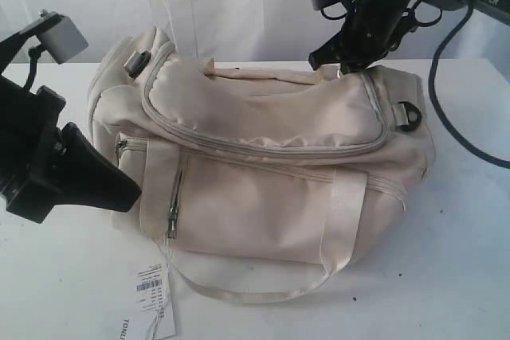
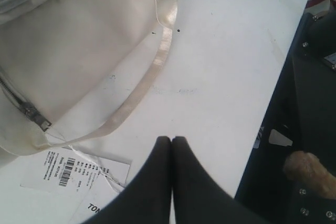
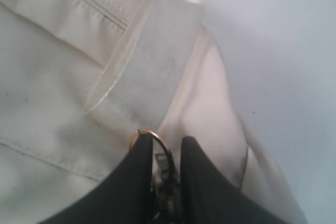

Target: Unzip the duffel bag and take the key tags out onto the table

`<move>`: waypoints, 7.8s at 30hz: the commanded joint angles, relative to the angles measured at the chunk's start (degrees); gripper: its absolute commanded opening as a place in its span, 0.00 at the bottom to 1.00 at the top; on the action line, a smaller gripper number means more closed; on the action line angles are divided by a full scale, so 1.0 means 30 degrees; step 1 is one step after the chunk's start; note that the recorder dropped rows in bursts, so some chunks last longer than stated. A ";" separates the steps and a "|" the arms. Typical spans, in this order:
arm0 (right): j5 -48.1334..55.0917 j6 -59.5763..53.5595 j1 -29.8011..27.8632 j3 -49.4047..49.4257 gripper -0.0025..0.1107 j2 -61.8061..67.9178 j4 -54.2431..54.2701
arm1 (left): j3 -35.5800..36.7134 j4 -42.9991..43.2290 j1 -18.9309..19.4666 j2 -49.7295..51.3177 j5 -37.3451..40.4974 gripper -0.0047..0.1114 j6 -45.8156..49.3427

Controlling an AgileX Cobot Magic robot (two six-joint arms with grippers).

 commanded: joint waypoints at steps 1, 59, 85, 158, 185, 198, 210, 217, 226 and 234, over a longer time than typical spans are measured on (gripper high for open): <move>-0.0283 -0.1011 -0.0059 -0.0072 0.11 -0.1271 0.1834 | -0.0128 -0.0428 -0.0092 -0.0050 0.0360 0.04 0.0136; 0.0420 -0.1620 0.1216 -0.0187 0.02 -0.1150 -0.1749 | -0.0128 -0.0505 -0.0092 -0.0050 0.0396 0.04 0.0345; 0.4413 -0.1203 0.1216 -0.0119 0.02 -0.3021 -0.0729 | -0.0128 -0.0559 -0.0092 -0.0050 0.0474 0.04 0.0345; 0.4992 -0.0501 0.1216 1.0610 0.02 -1.2390 0.3490 | 0.1618 -0.9779 -0.0092 0.1407 -0.2621 0.04 0.7088; 0.0735 0.2300 0.0495 1.0411 0.58 -1.2312 -0.1464 | -0.2550 -1.9764 -0.6257 0.8935 -0.9276 0.48 1.9680; -0.1677 0.2300 -0.0229 1.0452 0.58 -1.0286 -0.1848 | -0.8818 -1.9764 -0.8852 1.4479 -1.4418 0.56 1.9551; -0.2389 0.6142 -0.1231 1.0566 0.58 -1.0286 -0.3228 | -0.9353 -1.9764 -0.9066 1.5623 -1.4028 0.53 1.8689; -0.2487 0.6142 -0.1459 1.0566 0.58 -1.0286 -0.0966 | -0.9353 -1.9764 -0.9066 1.5583 -1.3949 0.28 1.8245; -0.1900 0.6142 -0.1459 1.0566 0.52 -0.9987 0.0465 | -0.9258 -1.9764 -0.9066 1.4751 -1.3502 0.05 1.7764; -0.1774 0.6142 -0.1459 1.0566 0.52 -0.9381 0.0770 | -0.8877 -1.9764 -0.9185 1.4755 -1.3792 0.09 1.7123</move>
